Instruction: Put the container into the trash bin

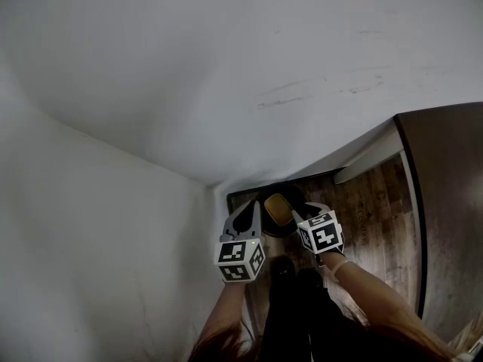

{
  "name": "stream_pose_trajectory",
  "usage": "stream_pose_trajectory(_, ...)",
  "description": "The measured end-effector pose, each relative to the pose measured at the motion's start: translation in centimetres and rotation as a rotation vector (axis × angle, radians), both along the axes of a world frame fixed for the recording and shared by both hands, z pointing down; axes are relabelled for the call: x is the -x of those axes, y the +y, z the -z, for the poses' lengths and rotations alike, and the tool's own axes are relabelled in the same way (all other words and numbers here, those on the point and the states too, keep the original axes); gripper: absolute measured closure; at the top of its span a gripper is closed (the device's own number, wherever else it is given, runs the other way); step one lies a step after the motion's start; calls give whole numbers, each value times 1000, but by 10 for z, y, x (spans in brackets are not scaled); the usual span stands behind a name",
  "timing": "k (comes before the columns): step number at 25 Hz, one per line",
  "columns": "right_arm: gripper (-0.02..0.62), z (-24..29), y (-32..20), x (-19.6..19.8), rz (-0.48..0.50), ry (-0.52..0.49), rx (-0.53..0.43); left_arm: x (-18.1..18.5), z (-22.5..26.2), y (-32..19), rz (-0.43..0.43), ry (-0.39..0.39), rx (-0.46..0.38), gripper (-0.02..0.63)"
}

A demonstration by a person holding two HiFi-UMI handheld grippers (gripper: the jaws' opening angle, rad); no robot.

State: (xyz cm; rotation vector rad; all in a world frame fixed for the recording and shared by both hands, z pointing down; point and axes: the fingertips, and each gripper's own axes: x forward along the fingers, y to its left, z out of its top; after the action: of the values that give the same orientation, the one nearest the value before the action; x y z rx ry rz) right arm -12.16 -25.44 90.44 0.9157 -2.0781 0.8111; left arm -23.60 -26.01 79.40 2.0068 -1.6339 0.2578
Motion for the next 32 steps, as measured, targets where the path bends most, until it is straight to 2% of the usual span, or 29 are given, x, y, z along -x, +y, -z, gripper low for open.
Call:
stream_pose_trajectory(13, 512, 101, 12, -31, 50, -49, -178, -48, 78, 24, -42, -33, -44, 586)
stream_pose_trajectory(32, 555, 251, 26, -64, 20, -148, -335, -92, 219, 36, -49, -60, -122, 586)
